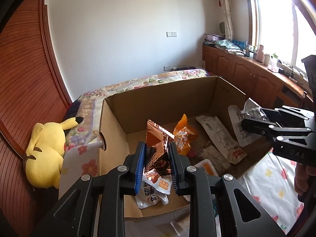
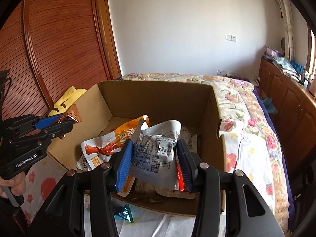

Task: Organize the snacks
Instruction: 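Open both tools to drop the copper candy and white pouch into the box, then move both tools back down to the teal candy and white wafer bar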

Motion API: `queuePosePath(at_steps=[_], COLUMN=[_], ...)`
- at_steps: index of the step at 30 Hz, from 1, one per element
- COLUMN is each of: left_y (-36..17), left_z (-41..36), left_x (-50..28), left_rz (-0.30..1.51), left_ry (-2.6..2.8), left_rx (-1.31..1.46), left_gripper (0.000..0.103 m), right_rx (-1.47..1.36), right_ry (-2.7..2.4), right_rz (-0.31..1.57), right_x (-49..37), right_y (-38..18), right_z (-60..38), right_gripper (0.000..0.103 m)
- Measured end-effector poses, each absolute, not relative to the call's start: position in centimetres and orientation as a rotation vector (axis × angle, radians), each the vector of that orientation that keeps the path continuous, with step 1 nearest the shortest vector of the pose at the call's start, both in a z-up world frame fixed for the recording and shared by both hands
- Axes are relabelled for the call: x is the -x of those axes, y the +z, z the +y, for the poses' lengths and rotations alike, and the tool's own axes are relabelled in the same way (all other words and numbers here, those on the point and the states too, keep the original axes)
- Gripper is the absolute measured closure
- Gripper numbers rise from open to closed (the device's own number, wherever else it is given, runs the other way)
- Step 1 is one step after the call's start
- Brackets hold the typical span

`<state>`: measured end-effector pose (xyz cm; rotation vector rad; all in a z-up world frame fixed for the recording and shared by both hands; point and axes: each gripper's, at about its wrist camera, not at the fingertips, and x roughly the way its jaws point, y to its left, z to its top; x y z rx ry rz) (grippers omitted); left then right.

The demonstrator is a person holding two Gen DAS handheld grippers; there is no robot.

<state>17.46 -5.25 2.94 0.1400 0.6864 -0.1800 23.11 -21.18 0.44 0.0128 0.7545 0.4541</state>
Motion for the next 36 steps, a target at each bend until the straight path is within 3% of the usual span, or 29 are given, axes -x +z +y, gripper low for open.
queuePosePath(at_steps=[6,23,36], left_y=[3.0,2.8,-0.6], left_z=[-5.1,-3.9,-1.6], left_x=[-17.6,-11.5,-9.2], left_rz=[0.682,0.586,0.636], left_ry=[-0.178,-0.244,-0.295], left_rx=[-0.123,-0.117,-0.105], left_gripper=[0.07,0.067,0.066], right_rx=[-0.002,0.001,0.029], right_ry=[0.463,0.567,0.607], right_rz=[0.76,0.63,0.722], right_x=[-23.3,-16.0,-13.3], right_y=[-0.2,1.9,-2.7], right_z=[-20.7,-21.2,-20.3], right_gripper=[0.045,0.045,0.045])
